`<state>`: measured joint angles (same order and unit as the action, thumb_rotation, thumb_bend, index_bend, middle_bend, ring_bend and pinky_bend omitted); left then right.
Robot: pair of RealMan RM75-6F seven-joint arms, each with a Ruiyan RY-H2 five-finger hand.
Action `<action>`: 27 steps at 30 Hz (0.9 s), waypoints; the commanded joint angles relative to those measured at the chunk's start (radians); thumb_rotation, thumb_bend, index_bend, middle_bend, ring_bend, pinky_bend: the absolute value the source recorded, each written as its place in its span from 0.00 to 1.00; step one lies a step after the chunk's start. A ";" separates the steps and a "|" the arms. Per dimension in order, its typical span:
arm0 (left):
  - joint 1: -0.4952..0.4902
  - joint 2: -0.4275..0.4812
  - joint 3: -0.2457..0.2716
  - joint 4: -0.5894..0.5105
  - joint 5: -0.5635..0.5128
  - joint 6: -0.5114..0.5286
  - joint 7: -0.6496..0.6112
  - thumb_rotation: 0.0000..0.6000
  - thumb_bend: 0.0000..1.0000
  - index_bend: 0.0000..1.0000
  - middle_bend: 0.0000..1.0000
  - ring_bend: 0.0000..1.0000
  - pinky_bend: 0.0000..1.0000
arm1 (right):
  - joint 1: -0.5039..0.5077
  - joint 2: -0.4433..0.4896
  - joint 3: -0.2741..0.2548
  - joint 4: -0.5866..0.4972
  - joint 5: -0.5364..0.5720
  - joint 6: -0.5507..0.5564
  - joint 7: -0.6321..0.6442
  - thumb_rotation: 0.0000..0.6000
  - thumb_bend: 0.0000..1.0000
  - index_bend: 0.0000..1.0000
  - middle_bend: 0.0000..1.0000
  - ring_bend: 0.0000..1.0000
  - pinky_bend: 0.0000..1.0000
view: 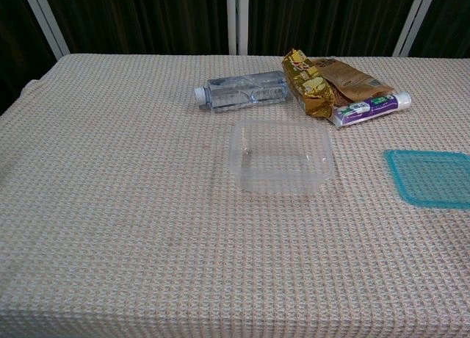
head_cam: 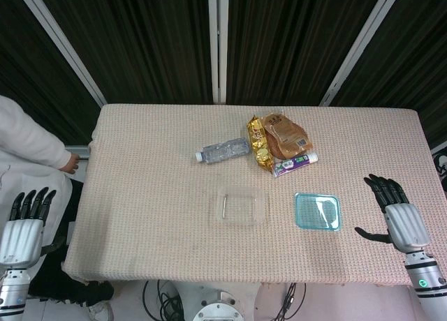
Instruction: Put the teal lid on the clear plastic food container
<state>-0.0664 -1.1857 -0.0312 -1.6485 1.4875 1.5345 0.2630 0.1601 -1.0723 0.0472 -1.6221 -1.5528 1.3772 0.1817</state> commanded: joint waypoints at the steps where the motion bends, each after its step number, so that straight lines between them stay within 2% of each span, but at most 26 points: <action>1: -0.005 0.001 -0.002 0.000 -0.001 -0.007 0.000 1.00 0.00 0.08 0.03 0.00 0.00 | 0.000 0.001 -0.001 -0.003 0.000 0.001 -0.003 1.00 0.01 0.00 0.03 0.00 0.00; 10: -0.010 -0.005 -0.004 0.003 0.000 -0.018 -0.003 1.00 0.00 0.08 0.03 0.00 0.00 | 0.014 -0.001 -0.015 -0.023 -0.035 -0.008 -0.009 1.00 0.01 0.00 0.03 0.00 0.00; 15: -0.015 -0.010 -0.002 0.006 0.004 -0.026 -0.006 1.00 0.00 0.08 0.03 0.00 0.00 | 0.096 -0.024 -0.014 -0.098 -0.087 -0.105 -0.076 1.00 0.00 0.00 0.03 0.00 0.00; 18: -0.013 -0.012 -0.001 0.010 0.005 -0.026 -0.010 1.00 0.00 0.08 0.03 0.00 0.00 | 0.165 -0.058 -0.004 -0.174 -0.083 -0.205 -0.106 1.00 0.00 0.00 0.02 0.00 0.00; 22: -0.011 -0.017 0.001 0.018 0.001 -0.029 -0.020 1.00 0.00 0.08 0.03 0.00 0.00 | 0.257 -0.137 0.028 -0.230 -0.010 -0.348 -0.182 1.00 0.00 0.00 0.00 0.00 0.00; 27: -0.009 -0.020 0.003 0.036 -0.010 -0.039 -0.043 1.00 0.00 0.08 0.03 0.00 0.00 | 0.348 -0.266 0.086 -0.242 0.184 -0.460 -0.384 1.00 0.00 0.00 0.00 0.00 0.00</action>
<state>-0.0759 -1.2052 -0.0287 -1.6142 1.4794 1.4970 0.2218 0.4369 -1.2503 0.0902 -1.8398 -1.4862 0.9946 -0.0850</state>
